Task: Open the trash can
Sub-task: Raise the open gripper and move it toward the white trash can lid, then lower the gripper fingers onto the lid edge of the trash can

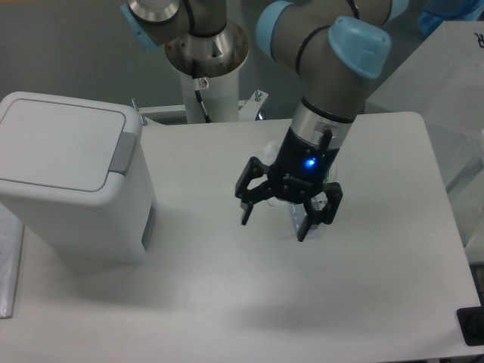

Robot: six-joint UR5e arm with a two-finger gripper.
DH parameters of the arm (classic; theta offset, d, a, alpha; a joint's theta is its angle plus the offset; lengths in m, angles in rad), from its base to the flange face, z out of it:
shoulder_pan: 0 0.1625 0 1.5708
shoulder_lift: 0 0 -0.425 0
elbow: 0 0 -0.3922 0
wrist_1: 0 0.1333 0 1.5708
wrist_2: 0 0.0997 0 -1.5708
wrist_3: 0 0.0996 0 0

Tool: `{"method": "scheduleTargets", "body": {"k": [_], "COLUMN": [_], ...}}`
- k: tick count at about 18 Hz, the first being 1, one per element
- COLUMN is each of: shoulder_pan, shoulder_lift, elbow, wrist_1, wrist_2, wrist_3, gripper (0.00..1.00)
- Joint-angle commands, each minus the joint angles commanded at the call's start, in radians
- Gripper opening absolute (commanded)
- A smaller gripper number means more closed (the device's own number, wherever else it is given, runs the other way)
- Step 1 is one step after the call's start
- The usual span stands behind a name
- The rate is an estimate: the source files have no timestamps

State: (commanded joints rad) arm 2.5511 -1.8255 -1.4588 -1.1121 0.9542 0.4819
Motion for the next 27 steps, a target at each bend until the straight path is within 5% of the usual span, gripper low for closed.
{"method": "scheduleTargets", "body": {"k": [8, 15, 22, 27], "shoulder_pan": [-0.025, -0.041, -0.064, -0.103], "shoulder_lift": [0.129, 0.173, 0.325, 0.331], "elbow": [-0.080, -0.110, -0.311, -0.331], "wrist_1": [-0.040, -0.040, -0.029, -0.028], "wrist_2": [-0.046, -0.045, -0.041, -0.043], "wrist_3": [-0.065, -0.086, -0.088, -0.111], "gripper": [1.00, 1.00, 1.00, 1.00]}}
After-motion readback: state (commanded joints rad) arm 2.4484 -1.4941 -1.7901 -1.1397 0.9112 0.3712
